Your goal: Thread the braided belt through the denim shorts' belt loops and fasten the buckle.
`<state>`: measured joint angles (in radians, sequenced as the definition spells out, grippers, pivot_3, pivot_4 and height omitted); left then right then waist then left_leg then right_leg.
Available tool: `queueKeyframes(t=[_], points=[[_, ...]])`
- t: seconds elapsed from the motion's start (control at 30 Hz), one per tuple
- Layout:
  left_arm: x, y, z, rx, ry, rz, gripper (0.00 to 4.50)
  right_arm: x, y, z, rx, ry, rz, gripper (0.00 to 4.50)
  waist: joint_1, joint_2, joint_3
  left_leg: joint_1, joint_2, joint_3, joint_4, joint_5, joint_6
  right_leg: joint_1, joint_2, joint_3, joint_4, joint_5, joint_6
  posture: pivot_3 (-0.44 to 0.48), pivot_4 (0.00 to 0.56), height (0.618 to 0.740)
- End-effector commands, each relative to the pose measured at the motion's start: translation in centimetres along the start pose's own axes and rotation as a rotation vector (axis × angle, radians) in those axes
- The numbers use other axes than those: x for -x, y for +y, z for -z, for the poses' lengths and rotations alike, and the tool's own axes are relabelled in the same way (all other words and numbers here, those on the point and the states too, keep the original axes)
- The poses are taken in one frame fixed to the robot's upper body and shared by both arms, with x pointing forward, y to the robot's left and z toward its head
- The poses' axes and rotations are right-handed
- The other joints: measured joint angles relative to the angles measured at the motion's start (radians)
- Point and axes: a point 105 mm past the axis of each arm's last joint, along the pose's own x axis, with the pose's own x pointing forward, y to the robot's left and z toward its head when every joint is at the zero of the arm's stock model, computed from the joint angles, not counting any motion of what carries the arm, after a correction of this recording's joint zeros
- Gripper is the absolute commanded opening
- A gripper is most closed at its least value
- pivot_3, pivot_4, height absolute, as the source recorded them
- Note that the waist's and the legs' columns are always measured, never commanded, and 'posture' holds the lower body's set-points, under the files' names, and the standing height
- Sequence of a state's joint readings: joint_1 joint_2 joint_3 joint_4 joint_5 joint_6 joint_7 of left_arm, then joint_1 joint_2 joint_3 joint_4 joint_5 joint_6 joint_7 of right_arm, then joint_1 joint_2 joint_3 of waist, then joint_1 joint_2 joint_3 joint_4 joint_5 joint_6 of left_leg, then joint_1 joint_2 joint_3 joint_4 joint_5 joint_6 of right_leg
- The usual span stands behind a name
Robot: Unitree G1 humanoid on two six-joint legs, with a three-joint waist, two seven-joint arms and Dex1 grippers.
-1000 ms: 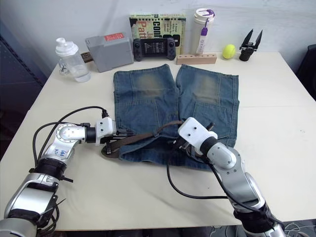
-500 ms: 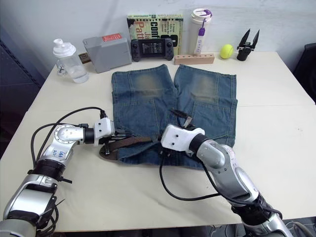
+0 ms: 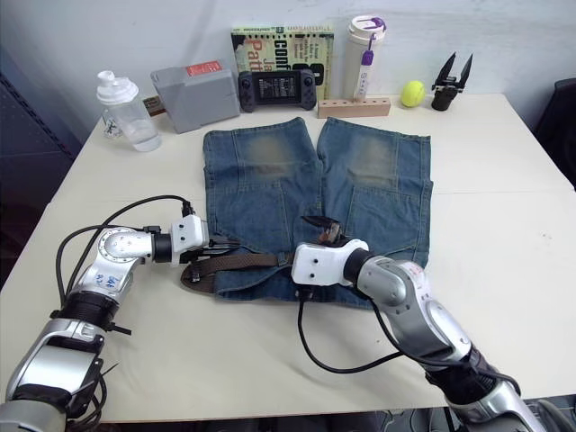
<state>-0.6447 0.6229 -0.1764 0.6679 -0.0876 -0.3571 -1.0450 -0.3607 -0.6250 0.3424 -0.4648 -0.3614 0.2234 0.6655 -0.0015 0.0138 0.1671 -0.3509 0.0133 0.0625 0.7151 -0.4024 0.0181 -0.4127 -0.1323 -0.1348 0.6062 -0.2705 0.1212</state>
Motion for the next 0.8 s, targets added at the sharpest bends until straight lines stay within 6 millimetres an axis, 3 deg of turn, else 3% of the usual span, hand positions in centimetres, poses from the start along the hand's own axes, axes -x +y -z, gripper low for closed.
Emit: queueKeyframes(t=[0.03, 0.27, 0.77, 0.8], points=[[0.2, -2.0, 3.1, 0.068, 0.121, 0.059, 0.0, 1.1, -1.0, -1.0, 0.038, -0.046, 0.007, 3.93, 0.0, 0.0, 0.0, 0.0, 0.0, 0.0, 0.0, 0.0, 0.0, 0.0, 0.0, 0.0, 0.0, 0.0, 0.0, 0.0, 0.15, 0.726], [0.2, -2.0, 3.0, 0.067, 0.118, 0.054, 0.0, 1.2, -1.1, -1.0, 0.081, -0.05, -0.017, 3.93, 0.0, 0.0, 0.0, 0.0, 0.0, 0.0, 0.0, 0.0, 0.0, 0.0, 0.0, 0.0, 0.0, 0.0, 0.0, 0.0, 0.15, 0.726], [0.3, -1.9, 2.9, 0.069, 0.113, 0.041, 0.0, -1.3, 0.4, 0.7, 0.146, 0.001, -0.054, 3.93, 0.0, 0.0, 0.0, 0.0, 0.0, 0.0, 0.0, 0.0, 0.0, 0.0, 0.0, 0.0, 0.0, 0.0, 0.0, 0.0, 0.15, 0.726], [0.4, -1.9, 2.9, 0.069, 0.113, 0.04, 0.0, -1.5, 0.5, 0.7, 0.147, 0.0, -0.055, 3.7, 0.0, 0.0, 0.0, 0.0, 0.0, 0.0, 0.0, 0.0, 0.0, 0.0, 0.0, 0.0, 0.0, 0.0, 0.0, 0.0, 0.15, 0.726]])
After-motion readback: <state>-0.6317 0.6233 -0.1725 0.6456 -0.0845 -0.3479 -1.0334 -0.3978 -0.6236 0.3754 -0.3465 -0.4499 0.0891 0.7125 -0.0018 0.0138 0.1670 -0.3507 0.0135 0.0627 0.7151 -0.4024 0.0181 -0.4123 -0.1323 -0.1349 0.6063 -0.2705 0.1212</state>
